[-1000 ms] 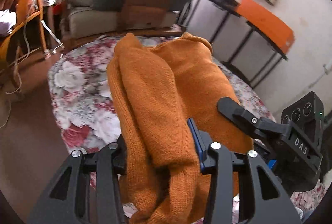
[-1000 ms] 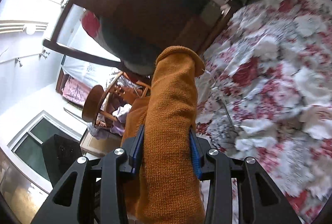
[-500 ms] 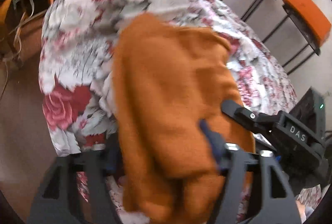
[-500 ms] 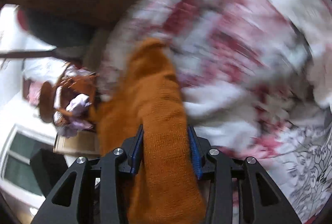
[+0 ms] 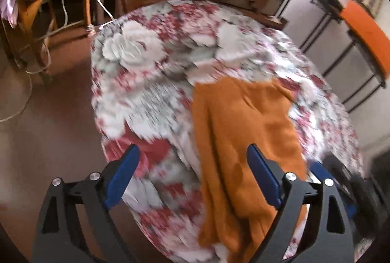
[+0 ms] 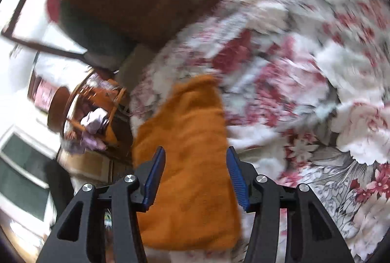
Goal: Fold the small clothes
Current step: 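Lower the folded cardigan onto the bedspread and open the right gripper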
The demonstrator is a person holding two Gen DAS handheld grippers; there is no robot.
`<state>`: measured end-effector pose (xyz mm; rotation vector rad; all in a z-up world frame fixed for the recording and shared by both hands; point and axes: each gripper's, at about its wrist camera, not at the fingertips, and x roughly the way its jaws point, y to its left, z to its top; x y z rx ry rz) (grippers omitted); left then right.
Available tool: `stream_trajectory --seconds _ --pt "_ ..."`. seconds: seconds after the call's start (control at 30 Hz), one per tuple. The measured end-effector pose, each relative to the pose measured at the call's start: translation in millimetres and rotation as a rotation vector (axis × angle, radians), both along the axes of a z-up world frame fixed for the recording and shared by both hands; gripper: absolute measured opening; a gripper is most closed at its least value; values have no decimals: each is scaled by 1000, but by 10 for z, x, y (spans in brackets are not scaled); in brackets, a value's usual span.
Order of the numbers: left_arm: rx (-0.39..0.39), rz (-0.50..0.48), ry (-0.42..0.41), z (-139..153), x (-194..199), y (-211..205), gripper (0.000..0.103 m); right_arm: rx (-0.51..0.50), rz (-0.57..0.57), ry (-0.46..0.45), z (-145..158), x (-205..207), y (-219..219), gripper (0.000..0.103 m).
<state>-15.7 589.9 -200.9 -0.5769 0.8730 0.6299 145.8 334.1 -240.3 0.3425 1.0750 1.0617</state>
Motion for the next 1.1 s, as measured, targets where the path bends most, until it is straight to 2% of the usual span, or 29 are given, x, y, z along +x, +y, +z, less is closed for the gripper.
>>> stream_trajectory --seconds 0.1,0.17,0.2,0.27,0.4,0.53,0.63,0.73,0.8,0.87,0.9,1.0,1.1 --pt "19 30 87 -176 168 183 90 -60 156 -107 144 -332 198 53" --pt "13 50 111 -324 200 265 98 -160 266 -184 127 -542 373 52" --pt "14 57 115 -384 210 285 99 -261 324 -207 -13 -644 460 51" --pt "1 53 105 -493 234 305 99 -331 366 -207 -233 -689 501 49" --pt "55 52 119 -505 248 238 99 -306 332 -180 -225 -613 536 50" --pt "112 28 89 -212 128 83 97 -224 318 -171 -8 -579 382 50" --pt "143 -20 34 -20 -88 -153 98 -154 243 -196 174 -488 266 53" --pt "135 -54 45 -69 -162 -347 98 -186 144 -180 87 -287 186 56" --pt "146 -56 101 -256 -141 -426 99 -264 134 -160 -134 -199 277 58" --pt "126 -33 106 -398 -154 -418 99 -339 147 -184 -286 -189 381 59" --pt "124 -21 109 -424 -169 -417 99 -359 153 -181 -350 -190 412 66" --pt "150 -6 134 -383 -177 -462 99 -311 128 -97 -391 -131 370 69" --pt "182 -6 146 -242 -233 -549 98 -300 104 -109 -231 -182 259 72"
